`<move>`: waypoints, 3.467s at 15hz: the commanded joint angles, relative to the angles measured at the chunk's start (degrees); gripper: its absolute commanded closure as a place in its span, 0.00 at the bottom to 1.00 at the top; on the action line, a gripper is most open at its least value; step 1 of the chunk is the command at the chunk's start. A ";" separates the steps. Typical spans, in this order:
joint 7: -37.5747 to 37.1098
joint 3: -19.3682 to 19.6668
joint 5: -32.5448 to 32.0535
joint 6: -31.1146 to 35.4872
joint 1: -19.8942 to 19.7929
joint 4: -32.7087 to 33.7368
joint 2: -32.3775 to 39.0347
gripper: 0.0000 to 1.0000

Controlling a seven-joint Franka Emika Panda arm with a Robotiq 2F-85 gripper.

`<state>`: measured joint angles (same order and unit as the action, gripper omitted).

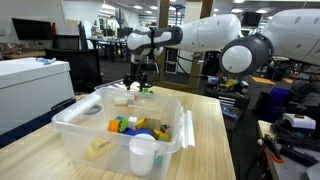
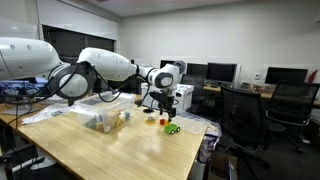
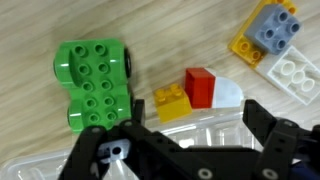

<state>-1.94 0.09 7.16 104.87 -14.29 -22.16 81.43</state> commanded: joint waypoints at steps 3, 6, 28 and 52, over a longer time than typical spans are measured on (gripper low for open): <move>5.03 -2.86 1.23 -5.18 -0.82 -0.37 0.01 0.00; 4.79 -4.10 1.53 -7.02 -2.58 -0.42 0.39 0.00; -16.89 0.23 -0.67 6.32 -3.45 1.17 -0.77 0.00; -52.09 5.08 -0.61 -6.00 -8.41 0.38 0.53 0.00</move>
<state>-52.53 5.44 7.03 100.14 -22.45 -21.38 82.31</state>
